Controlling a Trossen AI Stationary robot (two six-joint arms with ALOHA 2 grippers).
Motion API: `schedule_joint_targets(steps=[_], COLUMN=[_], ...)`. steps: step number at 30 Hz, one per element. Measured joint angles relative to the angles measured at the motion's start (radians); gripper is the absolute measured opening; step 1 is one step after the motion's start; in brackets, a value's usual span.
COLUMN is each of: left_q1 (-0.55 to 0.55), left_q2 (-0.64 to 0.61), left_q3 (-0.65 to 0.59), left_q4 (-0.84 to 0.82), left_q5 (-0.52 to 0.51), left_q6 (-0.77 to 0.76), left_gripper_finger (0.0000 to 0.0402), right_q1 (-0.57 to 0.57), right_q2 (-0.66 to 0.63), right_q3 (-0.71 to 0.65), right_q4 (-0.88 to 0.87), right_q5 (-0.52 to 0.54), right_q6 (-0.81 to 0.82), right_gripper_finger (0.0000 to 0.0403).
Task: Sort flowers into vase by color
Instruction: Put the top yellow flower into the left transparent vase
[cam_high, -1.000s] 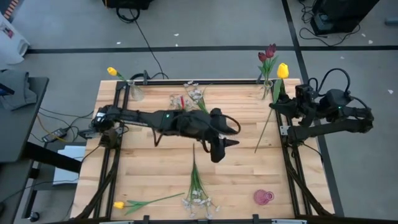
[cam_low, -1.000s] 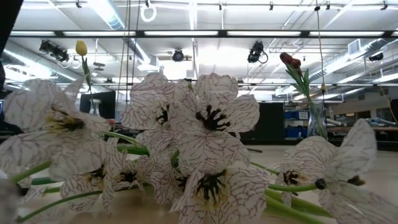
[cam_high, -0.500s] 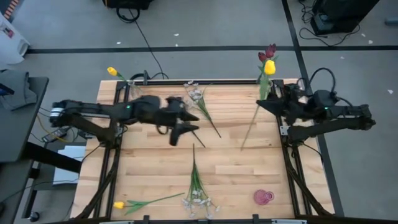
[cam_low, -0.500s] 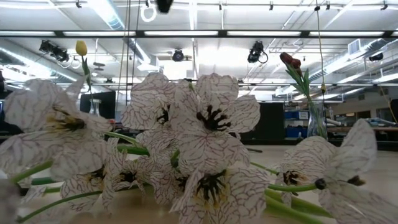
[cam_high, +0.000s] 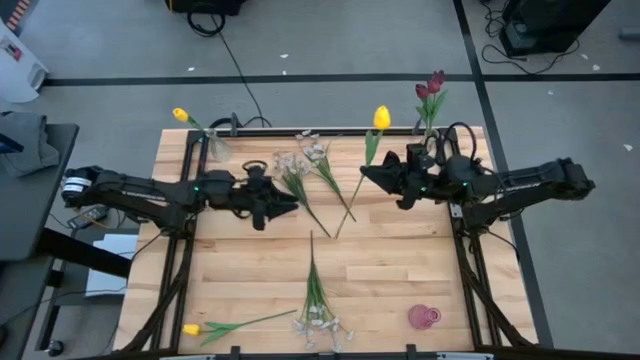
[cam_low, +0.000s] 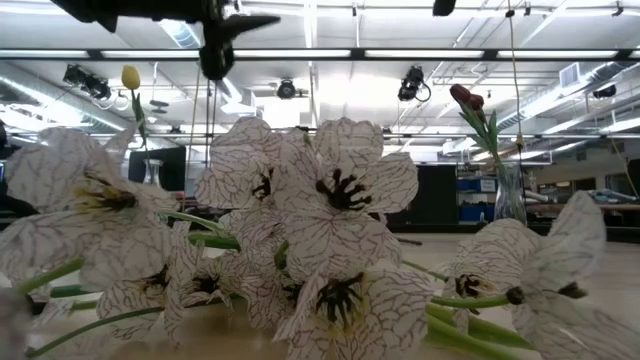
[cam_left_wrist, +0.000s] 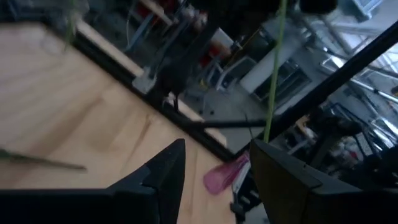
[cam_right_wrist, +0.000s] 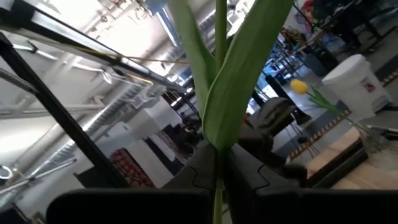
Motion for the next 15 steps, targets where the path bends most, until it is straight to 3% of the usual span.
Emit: schedule_joint_targets(steps=[7,15], left_q1=[-0.01,-0.01], left_q2=[0.098,0.108], left_q3=[0.001,0.0], left_q4=[0.181,0.204], left_q5=[0.053,0.048], left_q6=[-0.006,0.01], left_gripper_finger=[0.0183,0.0183], right_q1=[0.006,0.021], right_q2=[0.094,0.269], right_q3=[0.0,0.0], right_q4=[0.028,0.264], right_q5=[0.046,0.04], right_q6=[-0.025,0.008], right_gripper_finger=[0.0029,0.0029])
